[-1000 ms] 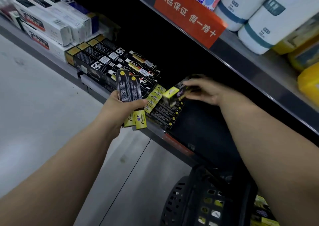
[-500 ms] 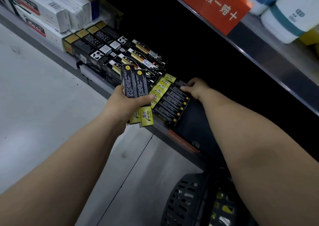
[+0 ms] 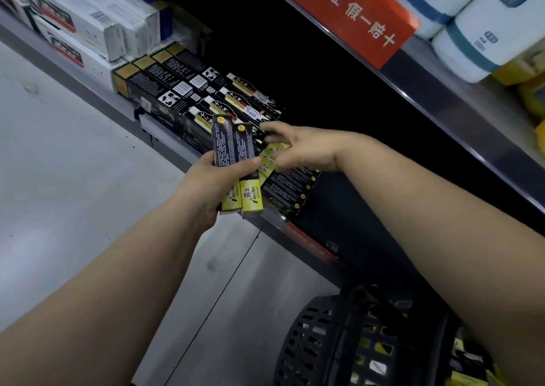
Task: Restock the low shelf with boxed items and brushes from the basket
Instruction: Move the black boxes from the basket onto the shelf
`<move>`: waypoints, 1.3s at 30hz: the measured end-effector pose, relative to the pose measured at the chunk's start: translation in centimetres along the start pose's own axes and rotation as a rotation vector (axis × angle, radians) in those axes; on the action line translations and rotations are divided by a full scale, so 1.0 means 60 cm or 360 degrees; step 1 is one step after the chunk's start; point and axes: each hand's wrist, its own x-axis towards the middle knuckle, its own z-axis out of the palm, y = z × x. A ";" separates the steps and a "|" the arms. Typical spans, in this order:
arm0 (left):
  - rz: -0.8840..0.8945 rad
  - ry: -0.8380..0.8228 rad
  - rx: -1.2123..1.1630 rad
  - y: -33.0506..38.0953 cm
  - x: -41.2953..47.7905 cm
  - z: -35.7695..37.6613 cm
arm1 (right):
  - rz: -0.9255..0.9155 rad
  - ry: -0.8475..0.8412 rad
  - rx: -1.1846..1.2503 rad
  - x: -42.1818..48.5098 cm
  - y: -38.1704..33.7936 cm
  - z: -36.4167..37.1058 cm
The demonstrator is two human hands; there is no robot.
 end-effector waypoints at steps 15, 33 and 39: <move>-0.0052 -0.0089 0.0193 0.000 -0.008 0.002 | -0.0224 0.0027 -0.0289 -0.085 0.042 -0.049; -0.0030 0.0168 0.0157 -0.013 0.008 0.016 | 0.0519 0.0838 -0.0902 0.089 0.157 -0.071; -0.0043 0.0085 0.0194 -0.014 0.006 0.019 | 0.0708 0.0484 -0.1185 0.072 0.148 -0.057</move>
